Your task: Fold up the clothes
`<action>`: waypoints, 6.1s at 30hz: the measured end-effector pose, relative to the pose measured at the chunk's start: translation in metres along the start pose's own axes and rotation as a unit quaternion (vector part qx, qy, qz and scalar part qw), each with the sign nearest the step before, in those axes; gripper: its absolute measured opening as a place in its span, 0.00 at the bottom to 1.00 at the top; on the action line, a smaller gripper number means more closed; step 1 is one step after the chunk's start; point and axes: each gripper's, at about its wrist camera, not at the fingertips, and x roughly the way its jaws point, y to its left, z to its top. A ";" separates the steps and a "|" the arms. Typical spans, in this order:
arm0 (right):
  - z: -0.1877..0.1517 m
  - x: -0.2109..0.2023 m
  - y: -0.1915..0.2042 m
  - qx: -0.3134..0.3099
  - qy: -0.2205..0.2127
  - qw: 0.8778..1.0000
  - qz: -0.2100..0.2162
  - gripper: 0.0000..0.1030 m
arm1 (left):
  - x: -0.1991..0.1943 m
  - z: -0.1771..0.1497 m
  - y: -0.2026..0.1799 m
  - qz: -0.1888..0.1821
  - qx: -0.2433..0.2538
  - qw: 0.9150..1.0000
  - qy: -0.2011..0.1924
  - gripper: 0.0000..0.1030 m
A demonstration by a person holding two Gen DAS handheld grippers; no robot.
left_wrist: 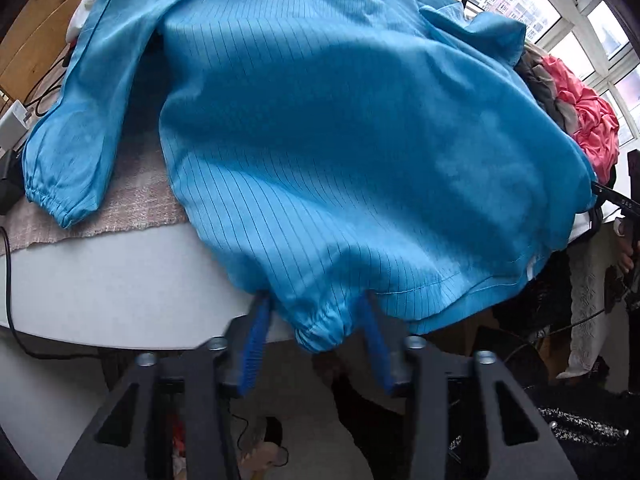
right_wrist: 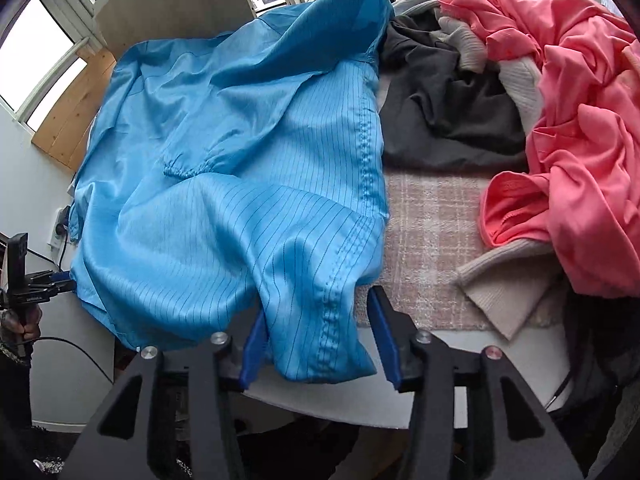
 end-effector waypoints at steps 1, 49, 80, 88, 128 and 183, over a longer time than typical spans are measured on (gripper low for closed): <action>-0.001 0.002 0.001 -0.004 0.003 1.000 0.002 0.46 | -0.001 0.000 -0.001 0.001 0.001 1.000 0.000 0.13; 0.227 0.066 -0.032 -0.120 0.036 0.990 0.067 0.19 | 0.015 0.188 -0.203 -0.043 -0.066 0.993 -0.087 0.03; 0.332 0.049 -0.013 -0.139 0.024 0.988 0.064 0.54 | 0.057 0.126 -0.253 0.141 0.061 0.987 -0.039 0.44; 0.405 0.161 -0.020 -0.056 0.114 0.992 -0.022 0.54 | 0.033 0.128 -0.248 0.060 0.038 0.997 -0.036 0.00; 0.273 0.128 -0.032 -0.031 0.119 0.989 0.076 0.02 | -0.008 -0.052 -0.140 -0.161 -0.218 0.962 -0.031 0.00; 0.255 0.104 -0.030 -0.107 0.116 0.987 -0.013 0.02 | 0.044 -0.037 -0.400 -0.040 0.179 0.979 -0.086 0.02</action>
